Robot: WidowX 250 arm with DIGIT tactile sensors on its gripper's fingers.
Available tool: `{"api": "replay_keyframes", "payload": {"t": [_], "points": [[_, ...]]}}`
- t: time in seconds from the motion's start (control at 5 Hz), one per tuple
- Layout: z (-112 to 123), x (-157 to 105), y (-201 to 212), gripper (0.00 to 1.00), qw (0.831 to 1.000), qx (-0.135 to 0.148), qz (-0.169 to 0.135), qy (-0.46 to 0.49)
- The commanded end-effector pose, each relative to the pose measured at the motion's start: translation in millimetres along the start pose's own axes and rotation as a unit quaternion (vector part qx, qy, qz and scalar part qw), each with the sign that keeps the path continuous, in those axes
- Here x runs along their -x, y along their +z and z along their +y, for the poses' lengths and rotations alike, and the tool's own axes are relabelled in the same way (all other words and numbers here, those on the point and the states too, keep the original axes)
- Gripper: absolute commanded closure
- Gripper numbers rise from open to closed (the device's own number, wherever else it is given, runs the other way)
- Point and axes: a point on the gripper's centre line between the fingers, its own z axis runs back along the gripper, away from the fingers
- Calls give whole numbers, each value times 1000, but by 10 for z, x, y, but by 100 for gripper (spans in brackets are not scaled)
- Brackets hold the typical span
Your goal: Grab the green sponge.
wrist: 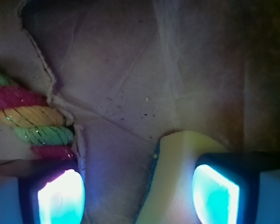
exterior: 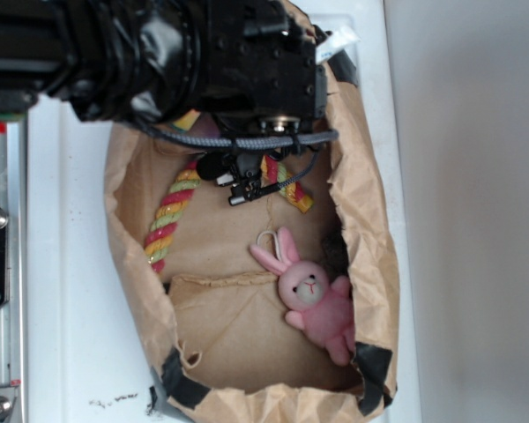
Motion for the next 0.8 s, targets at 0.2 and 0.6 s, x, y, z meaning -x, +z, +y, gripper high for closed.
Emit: {"api": "replay_keyframes", "payload": {"t": [0.2, 0.6], "points": [[272, 53, -43, 0, 999, -28, -18, 17], [364, 278, -154, 0, 999, -48, -20, -3]]}}
